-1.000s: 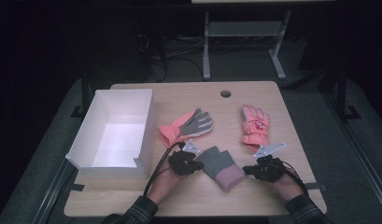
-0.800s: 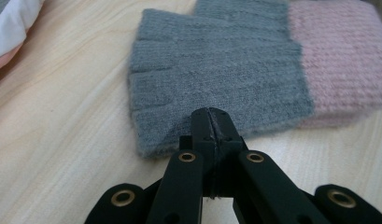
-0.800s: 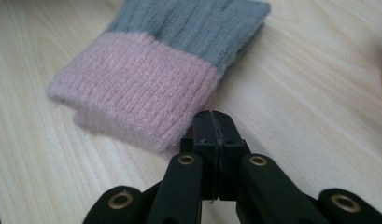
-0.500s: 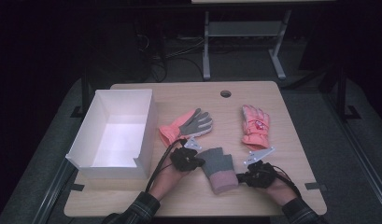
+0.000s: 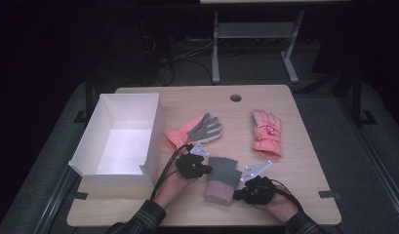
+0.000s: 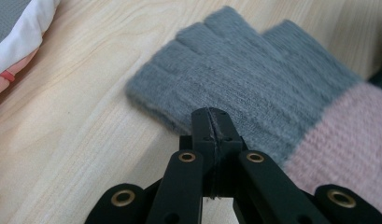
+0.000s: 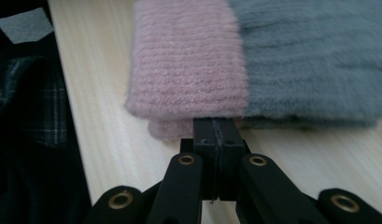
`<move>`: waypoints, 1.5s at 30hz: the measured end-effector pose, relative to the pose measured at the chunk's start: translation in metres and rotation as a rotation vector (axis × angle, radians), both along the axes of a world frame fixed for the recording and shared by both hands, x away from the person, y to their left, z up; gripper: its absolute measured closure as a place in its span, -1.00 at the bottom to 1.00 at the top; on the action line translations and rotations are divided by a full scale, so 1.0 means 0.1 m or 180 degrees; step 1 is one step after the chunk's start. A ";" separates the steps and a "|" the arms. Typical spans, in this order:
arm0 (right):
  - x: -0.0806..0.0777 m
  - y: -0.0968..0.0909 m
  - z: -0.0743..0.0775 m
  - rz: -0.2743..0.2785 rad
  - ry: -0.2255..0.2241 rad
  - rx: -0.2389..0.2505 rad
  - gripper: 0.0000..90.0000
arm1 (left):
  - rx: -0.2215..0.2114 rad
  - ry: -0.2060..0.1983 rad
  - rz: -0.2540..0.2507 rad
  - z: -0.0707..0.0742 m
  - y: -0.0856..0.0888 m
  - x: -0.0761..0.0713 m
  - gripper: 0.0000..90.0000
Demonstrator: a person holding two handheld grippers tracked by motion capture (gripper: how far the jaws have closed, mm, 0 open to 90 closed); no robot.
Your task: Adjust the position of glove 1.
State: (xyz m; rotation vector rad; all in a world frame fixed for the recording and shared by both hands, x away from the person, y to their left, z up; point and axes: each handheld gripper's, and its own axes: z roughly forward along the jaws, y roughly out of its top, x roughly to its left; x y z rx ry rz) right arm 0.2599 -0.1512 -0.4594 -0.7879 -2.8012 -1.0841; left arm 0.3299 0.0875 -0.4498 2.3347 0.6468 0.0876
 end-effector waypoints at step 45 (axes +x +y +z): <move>-0.16 -0.63 0.12 -0.0824 -0.0351 0.0137 -0.51 | -0.0108 0.0101 0.0085 0.21 0.06 -0.25 -0.58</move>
